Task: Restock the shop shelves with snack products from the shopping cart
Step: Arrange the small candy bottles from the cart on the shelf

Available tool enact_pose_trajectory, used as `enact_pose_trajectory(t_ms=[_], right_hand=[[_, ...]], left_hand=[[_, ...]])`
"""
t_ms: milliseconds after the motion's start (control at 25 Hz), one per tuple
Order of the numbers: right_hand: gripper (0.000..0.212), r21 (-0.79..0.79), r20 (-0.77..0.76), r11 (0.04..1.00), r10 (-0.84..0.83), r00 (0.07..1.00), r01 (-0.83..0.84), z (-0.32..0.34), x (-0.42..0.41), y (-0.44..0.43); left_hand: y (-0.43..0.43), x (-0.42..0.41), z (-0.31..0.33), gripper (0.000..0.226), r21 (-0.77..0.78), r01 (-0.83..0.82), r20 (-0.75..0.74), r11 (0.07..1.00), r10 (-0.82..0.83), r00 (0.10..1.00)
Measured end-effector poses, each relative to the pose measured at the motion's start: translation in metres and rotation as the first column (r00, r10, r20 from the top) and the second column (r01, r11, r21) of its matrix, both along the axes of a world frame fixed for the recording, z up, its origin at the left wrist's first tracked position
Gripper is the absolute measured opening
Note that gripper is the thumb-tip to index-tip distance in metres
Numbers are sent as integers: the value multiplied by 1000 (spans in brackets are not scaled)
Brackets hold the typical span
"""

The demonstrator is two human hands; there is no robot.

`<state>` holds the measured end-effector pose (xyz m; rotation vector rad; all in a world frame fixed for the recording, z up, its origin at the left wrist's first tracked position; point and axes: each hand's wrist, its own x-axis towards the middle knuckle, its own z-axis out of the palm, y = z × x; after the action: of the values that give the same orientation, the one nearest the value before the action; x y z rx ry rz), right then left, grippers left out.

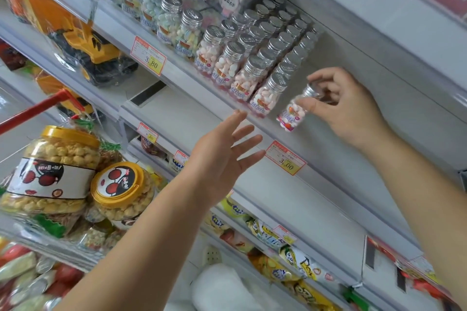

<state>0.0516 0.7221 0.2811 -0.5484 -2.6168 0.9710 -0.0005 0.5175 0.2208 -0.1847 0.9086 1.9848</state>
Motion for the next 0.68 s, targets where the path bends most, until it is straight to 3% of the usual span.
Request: enact_pose_trajectory(t_ms=[240,480,600,680], right_hand=[[44,-167,35,974,163,986,-155,-13,-7,0],[50,-166,51,980,117,992,-107,-14,0,-5],[35,-6,-268,995,-101,958,103,-11,23,-33],[20,34,-376,990,-117,919,140,-12,40,-66]], left_hand=[[2,-4,-1,34,15,18,4,1000,-18,1000],[-4,-7,-10,34,15,19,23,1000,-19,1000],[-24,-8,-19,36,29,8,33,1000,-9,999],[-50,-9,-28,36,15,-30,63,999,29,998]])
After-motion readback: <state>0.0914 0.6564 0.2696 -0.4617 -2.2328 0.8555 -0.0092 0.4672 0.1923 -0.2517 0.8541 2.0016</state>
